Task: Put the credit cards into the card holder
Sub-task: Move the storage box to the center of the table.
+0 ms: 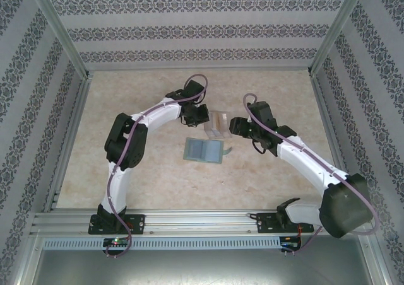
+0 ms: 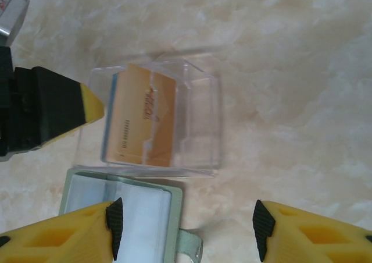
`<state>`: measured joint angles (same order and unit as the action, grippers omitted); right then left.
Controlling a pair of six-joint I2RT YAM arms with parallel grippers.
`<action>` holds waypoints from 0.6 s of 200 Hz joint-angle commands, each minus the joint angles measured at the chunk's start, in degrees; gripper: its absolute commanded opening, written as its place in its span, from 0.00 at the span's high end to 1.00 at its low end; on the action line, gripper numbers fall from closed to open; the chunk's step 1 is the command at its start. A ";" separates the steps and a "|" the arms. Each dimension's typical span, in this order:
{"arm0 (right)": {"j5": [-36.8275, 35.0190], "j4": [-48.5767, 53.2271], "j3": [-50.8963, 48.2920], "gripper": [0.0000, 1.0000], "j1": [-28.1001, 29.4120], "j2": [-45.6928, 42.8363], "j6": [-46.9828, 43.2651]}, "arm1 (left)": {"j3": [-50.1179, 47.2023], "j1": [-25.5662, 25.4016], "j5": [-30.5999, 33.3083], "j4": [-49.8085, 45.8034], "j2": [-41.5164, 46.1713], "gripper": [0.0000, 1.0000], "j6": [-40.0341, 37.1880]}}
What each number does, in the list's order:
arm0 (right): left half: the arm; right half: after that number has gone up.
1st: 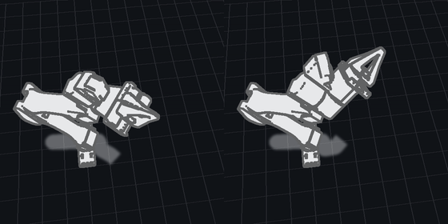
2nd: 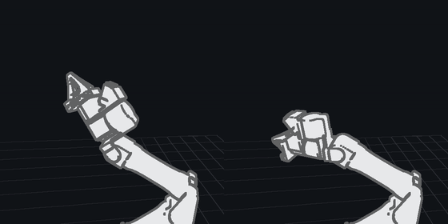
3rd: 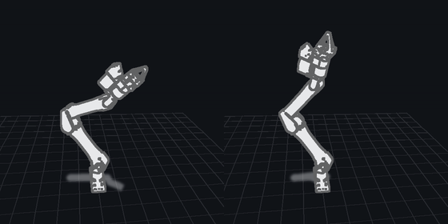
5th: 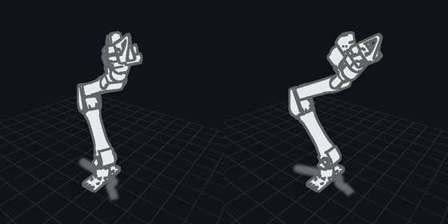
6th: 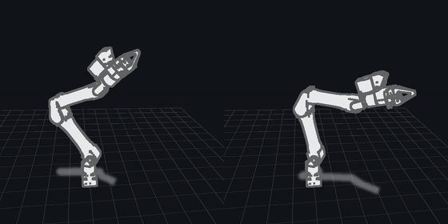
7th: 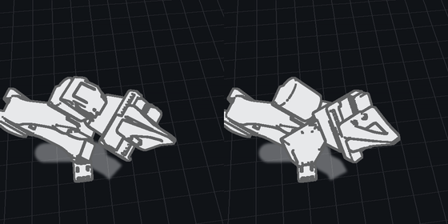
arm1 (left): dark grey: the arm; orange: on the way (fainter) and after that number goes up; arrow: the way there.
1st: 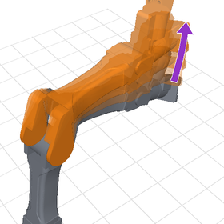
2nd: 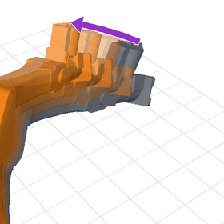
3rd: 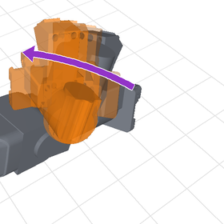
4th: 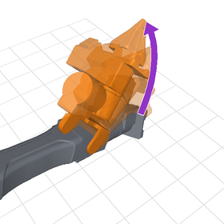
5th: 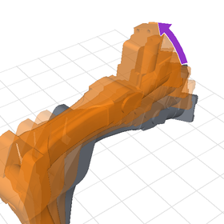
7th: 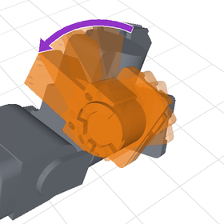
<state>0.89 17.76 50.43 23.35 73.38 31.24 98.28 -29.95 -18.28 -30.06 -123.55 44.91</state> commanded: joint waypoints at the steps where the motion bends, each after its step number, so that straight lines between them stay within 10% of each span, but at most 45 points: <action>1: 0.77 -0.68 2.41 0.36 -0.50 2.72 0.15 | 2.43 0.12 -1.32 4.78 -0.60 0.84 3.99; 60: 3.14 -1.82 6.58 0.36 0.80 9.23 1.48 | 3.03 0.20 -0.61 8.16 -1.37 0.89 6.51; 120: 5.37 0.40 13.54 0.35 1.42 17.52 -6.16 | -8.15 2.77 -6.14 21.14 6.29 0.56 10.57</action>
<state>3.73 16.99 59.66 23.90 86.52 30.30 95.68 -29.54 -21.32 -16.80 -123.52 52.99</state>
